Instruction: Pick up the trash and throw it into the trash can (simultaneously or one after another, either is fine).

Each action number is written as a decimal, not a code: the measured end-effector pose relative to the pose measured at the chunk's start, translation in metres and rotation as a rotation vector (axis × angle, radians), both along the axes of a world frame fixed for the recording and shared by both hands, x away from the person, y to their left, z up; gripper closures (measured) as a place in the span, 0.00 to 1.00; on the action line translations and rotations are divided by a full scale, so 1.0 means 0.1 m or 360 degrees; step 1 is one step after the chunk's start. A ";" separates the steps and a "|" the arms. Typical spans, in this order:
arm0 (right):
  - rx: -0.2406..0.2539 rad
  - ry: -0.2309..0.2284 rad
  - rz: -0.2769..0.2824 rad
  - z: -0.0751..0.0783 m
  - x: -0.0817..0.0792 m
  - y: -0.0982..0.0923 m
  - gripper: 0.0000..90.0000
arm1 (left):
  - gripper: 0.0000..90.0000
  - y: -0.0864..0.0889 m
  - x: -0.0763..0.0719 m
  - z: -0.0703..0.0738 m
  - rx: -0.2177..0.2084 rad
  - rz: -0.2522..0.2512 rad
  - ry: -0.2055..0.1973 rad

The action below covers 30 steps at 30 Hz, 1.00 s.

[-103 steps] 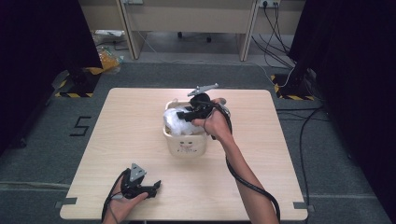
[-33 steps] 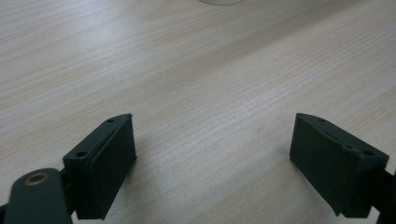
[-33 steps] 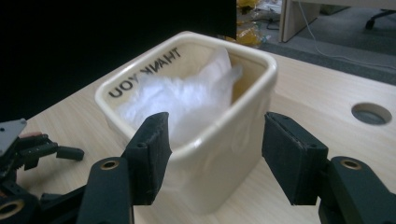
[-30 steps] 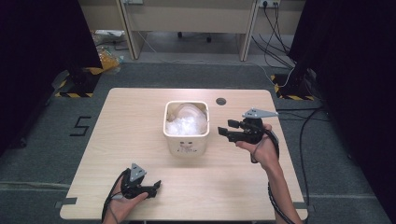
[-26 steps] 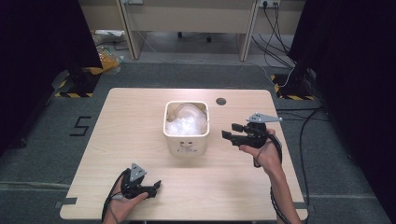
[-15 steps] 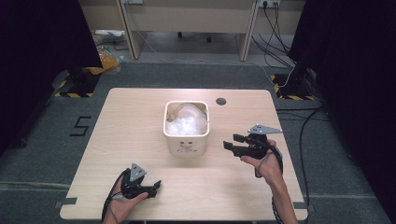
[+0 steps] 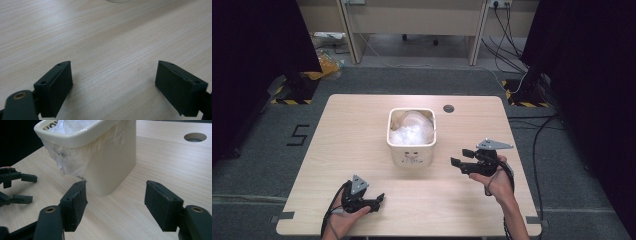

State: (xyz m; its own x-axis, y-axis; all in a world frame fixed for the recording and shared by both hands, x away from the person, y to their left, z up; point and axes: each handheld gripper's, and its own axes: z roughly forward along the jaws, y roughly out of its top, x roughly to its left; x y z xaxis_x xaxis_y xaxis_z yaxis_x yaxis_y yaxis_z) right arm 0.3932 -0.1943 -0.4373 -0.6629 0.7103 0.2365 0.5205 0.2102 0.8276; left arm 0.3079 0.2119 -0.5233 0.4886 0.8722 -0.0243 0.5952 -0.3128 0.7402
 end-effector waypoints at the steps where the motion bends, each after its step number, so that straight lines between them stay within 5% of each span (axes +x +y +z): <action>1: -0.0007 0.0001 -0.0005 -0.01 -0.01 0.00 0.34 | 0.15 0.00 0.00 0.00 0.0000 0.0000 0.0000; 14: -0.0096 -0.0057 -0.0042 -0.17 -0.18 0.00 0.19 | 0.15 0.00 0.00 0.00 0.0001 -0.0001 0.0000; 30: -0.0160 0.0048 -0.0002 -0.49 -0.30 0.04 0.20 | 0.15 0.00 0.00 0.00 0.0002 -0.0004 0.0003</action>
State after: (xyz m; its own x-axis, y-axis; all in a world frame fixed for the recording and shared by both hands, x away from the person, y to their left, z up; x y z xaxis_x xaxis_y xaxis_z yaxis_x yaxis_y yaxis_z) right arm 0.3637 -0.1907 -0.4863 -0.6555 0.7324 0.1841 0.5453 0.2905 0.7863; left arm 0.3078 0.2123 -0.5232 0.4908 0.8709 -0.0239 0.5956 -0.3153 0.7388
